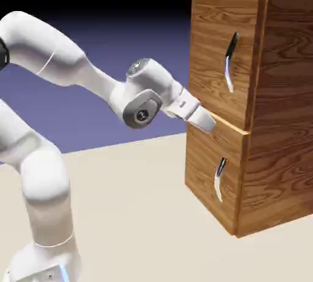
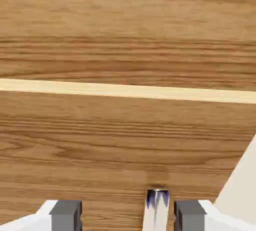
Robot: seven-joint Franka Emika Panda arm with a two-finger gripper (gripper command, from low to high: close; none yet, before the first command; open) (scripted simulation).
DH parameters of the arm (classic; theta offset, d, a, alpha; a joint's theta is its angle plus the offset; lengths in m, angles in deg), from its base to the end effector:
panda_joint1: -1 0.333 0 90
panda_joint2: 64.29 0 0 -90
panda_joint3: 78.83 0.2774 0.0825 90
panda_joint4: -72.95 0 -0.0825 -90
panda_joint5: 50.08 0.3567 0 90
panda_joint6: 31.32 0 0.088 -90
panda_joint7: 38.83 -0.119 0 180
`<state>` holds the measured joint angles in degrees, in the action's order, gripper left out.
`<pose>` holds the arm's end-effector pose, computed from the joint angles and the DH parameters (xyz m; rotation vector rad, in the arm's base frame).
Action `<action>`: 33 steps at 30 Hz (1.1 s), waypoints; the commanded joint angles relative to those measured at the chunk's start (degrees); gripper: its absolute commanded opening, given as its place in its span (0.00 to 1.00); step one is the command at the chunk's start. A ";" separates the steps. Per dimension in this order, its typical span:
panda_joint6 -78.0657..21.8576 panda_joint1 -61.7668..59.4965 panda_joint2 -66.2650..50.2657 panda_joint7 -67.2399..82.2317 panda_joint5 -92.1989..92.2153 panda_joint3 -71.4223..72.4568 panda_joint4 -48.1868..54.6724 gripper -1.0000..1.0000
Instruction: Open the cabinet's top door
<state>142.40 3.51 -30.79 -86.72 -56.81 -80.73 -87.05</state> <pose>0.3982 0.0131 0.4474 -2.4702 0.9249 -1.0738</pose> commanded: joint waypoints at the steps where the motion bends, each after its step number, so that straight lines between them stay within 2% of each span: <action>1: -0.11 0.68 0.31 -2.02 -2.50 -0.70 0.37 0.50; 33: -3.62 22.30 10.35 -66.52 -82.25 -23.23 12.30 0.50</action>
<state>138.78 25.81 -20.44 -153.24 -139.05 -103.96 -74.75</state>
